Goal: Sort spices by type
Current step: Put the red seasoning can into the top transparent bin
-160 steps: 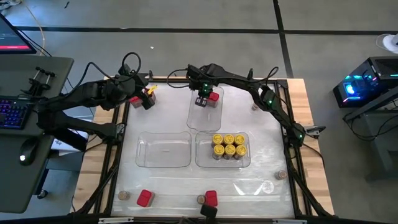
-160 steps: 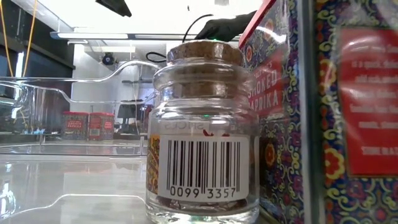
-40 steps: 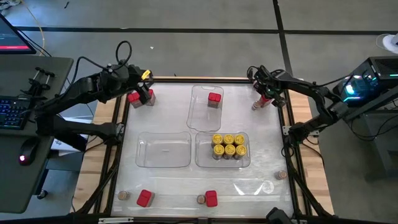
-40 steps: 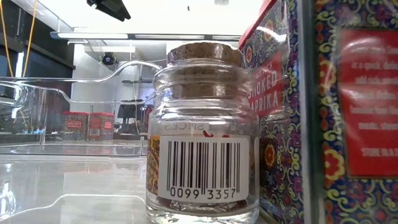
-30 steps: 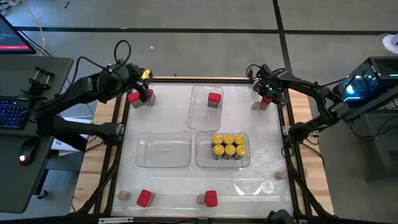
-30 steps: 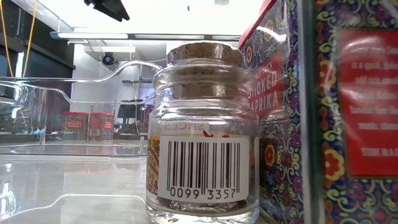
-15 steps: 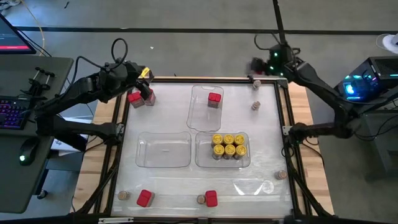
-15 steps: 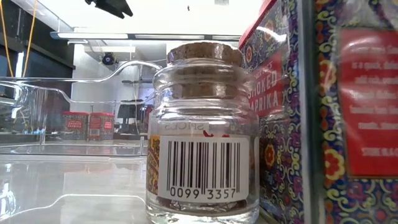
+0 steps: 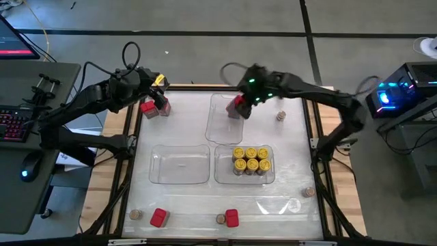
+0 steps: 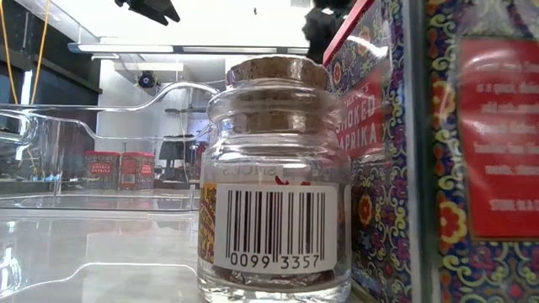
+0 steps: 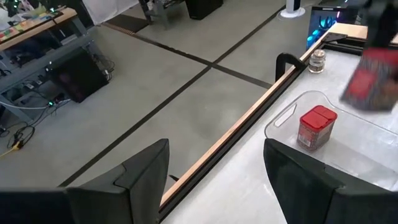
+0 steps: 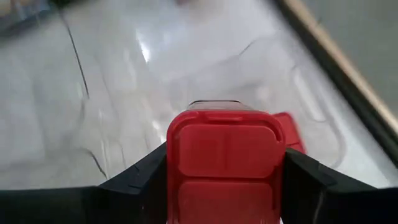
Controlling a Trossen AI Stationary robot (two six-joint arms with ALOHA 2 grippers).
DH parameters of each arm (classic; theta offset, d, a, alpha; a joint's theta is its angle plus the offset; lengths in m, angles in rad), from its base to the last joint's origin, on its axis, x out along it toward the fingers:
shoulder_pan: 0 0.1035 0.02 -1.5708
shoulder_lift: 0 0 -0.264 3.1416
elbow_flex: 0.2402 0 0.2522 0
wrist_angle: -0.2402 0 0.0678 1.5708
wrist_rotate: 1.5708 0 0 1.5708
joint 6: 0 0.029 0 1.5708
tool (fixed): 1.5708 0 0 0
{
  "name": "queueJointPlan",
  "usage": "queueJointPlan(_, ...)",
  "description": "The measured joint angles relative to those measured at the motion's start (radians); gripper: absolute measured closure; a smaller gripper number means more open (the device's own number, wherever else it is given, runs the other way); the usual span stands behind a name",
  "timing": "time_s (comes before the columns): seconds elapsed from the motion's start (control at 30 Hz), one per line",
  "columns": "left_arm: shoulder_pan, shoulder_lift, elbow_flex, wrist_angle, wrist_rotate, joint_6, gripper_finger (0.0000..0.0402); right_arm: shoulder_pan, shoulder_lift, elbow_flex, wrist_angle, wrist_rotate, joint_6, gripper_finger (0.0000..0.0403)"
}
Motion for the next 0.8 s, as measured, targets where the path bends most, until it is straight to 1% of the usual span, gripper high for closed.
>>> queueJointPlan(0.23,0.0,0.0,0.0,-0.002,0.001,-0.024,0.0153,0.046,0.28,0.215,-0.233,0.032,-0.155,0.0192)
queueJointPlan(0.37,0.0,0.0,0.0,-0.003,0.001,-0.024,0.0153,0.05,0.391,0.311,-0.287,0.102,-0.217,0.0192)
queueJointPlan(0.47,0.0,0.0,0.0,-0.003,0.001,-0.023,0.0153,0.05,0.438,0.348,-0.287,0.157,-0.258,0.0187)
queueJointPlan(0.63,0.0,0.0,0.0,-0.004,0.001,-0.023,0.0153,0.047,0.466,0.331,-0.301,0.152,-0.282,0.0181)
queueJointPlan(0.8,0.0,0.0,0.0,-0.004,0.0,-0.022,0.0153,0.048,0.468,0.318,-0.302,0.149,-0.303,0.0181)
